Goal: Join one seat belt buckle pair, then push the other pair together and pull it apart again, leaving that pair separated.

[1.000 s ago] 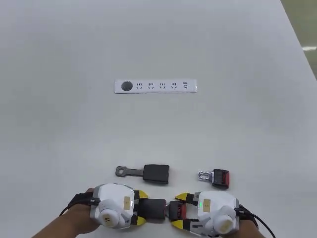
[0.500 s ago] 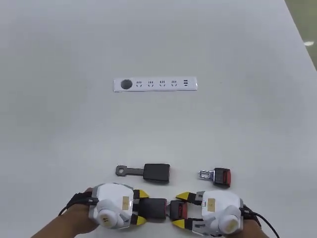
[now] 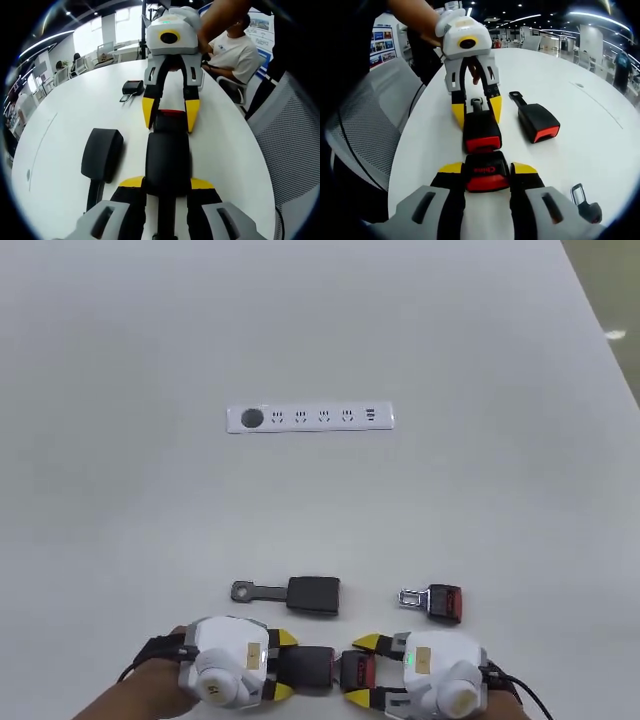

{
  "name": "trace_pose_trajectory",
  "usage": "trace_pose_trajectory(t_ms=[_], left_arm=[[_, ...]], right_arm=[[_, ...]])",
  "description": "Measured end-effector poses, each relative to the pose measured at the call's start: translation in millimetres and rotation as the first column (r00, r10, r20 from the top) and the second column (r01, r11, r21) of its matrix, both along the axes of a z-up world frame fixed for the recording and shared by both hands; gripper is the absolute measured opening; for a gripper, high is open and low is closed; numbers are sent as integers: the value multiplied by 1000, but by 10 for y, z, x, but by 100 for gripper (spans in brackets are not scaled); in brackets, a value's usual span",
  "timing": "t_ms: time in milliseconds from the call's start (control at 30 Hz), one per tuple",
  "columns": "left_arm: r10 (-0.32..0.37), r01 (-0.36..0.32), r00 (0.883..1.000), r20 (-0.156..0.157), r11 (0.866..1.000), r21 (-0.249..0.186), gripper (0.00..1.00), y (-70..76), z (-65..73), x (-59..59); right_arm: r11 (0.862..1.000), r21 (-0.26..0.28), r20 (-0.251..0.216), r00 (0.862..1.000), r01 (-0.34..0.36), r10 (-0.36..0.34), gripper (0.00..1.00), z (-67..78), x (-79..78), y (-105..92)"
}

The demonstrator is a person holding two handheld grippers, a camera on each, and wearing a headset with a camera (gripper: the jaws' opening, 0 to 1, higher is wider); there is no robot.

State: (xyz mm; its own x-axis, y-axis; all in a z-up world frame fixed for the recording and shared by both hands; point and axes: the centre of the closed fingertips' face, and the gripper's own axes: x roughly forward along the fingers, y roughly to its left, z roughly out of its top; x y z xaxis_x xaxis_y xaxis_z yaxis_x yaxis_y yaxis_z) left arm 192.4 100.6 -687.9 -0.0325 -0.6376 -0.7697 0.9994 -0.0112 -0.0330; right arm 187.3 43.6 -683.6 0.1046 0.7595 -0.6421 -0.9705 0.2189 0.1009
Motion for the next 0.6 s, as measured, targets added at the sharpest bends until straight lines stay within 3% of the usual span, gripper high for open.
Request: trace_pose_trajectory(t_ms=[600], left_arm=[[11,-12,1000,8,997,73,33,-16,-5,-15]], right_arm=[[994,-106,40,999,-24,28,34,-15,-4,-2]])
